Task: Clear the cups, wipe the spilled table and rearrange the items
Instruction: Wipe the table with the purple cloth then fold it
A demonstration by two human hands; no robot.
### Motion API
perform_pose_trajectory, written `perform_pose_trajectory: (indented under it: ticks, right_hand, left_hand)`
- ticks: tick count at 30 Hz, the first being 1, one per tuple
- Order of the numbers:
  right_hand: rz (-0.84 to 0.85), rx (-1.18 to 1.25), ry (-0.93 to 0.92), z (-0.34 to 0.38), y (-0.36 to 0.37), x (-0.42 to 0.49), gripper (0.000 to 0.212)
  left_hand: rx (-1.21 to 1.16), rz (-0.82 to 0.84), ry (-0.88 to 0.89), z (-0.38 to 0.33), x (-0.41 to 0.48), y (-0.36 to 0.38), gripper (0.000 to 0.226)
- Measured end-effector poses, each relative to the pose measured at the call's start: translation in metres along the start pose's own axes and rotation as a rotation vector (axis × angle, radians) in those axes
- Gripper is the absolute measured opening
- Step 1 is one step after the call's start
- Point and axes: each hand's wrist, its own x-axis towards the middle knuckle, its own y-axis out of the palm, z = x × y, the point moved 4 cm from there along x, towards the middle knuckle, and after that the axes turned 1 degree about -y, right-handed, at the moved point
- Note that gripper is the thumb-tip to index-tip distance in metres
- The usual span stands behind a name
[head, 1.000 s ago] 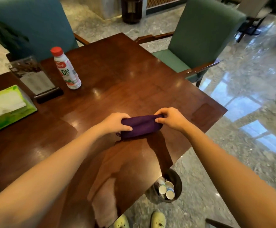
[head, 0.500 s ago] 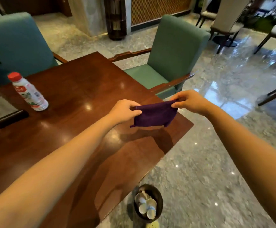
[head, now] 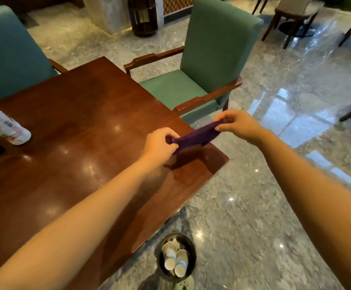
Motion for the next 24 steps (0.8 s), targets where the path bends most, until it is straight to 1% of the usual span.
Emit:
perform_pose_trajectory:
  ticks: [3, 6, 8, 10, 12, 15, 20, 22, 24]
  right_hand:
    - [0.094, -0.029, 0.071, -0.032, 0.006, -0.002, 0.018]
    - [0.210, -0.086, 0.173, -0.068, 0.015, -0.013, 0.020]
    - [0.241, -0.126, 0.211, -0.089, 0.014, -0.019, 0.021]
    - [0.241, -0.075, 0.230, -0.103, 0.011, -0.022, 0.022]
    - [0.266, -0.050, 0.226, -0.114, 0.008, -0.024, 0.023]
    - [0.341, -0.126, 0.203, -0.127, 0.002, -0.027, 0.020]
    - [0.422, -0.143, 0.206, -0.135, -0.012, -0.022, 0.014]
    - [0.405, -0.107, 0.189, -0.133, -0.011, -0.017, 0.013]
    - [0.340, -0.044, 0.182, -0.132, -0.005, -0.012, 0.017]
  left_hand:
    - [-0.069, 0.036, -0.106, 0.015, -0.023, 0.045, 0.027]
    - [-0.065, 0.121, -0.158, 0.024, -0.047, 0.097, 0.034]
    - [-0.052, 0.186, -0.168, 0.026, -0.060, 0.125, 0.035]
    - [-0.064, 0.222, -0.163, 0.024, -0.068, 0.142, 0.036]
    - [-0.079, 0.224, -0.161, 0.021, -0.071, 0.150, 0.036]
    - [-0.086, 0.218, -0.160, 0.019, -0.070, 0.154, 0.031]
    - [-0.093, 0.246, -0.178, 0.015, -0.067, 0.158, 0.021]
    - [-0.109, 0.203, -0.206, 0.016, -0.064, 0.154, 0.019]
    - [-0.163, 0.126, -0.258, 0.022, -0.057, 0.146, 0.018]
